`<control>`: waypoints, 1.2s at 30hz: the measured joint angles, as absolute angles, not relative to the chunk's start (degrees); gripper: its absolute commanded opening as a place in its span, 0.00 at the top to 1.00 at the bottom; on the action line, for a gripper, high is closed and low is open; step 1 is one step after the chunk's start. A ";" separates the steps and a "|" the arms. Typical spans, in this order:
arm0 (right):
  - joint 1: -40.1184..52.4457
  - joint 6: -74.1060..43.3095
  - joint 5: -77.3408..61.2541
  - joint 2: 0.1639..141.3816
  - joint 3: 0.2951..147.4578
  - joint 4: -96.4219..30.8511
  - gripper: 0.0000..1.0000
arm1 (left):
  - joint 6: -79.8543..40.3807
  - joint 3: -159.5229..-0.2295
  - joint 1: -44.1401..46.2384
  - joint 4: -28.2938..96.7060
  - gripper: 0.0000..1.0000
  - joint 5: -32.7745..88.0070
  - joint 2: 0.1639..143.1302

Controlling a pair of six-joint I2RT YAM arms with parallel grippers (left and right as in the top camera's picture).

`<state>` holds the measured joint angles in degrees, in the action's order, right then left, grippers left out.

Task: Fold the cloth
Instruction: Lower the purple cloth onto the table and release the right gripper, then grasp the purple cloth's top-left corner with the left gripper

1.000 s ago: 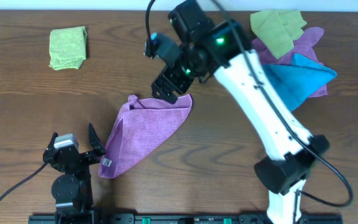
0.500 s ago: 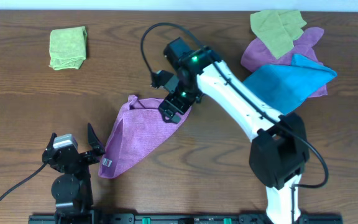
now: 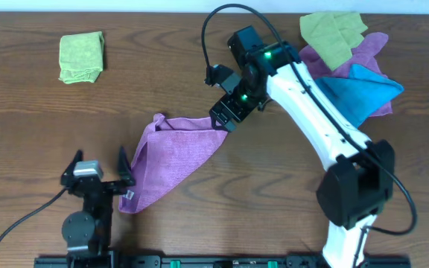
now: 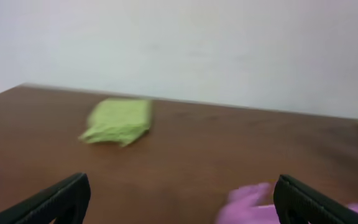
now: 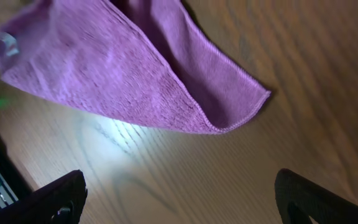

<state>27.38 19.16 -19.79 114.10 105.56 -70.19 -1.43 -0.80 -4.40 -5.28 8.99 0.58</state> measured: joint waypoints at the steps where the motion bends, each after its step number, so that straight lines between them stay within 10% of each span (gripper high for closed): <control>1: 27.27 19.18 -19.79 113.14 105.56 -70.19 0.03 | -1.45 -0.80 -4.40 -6.22 0.05 10.35 0.58; 18: 15.18 13.98 -3.01 89.36 105.58 -66.41 0.03 | -8.84 -5.74 -4.40 -23.24 0.05 19.16 16.03; 36: 15.18 1.63 5.28 81.60 105.67 -75.64 0.09 | 5.85 -72.75 8.60 33.52 0.02 9.47 88.55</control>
<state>15.18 1.63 5.28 81.60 105.67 -75.64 5.85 -72.75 8.60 33.52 9.47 88.55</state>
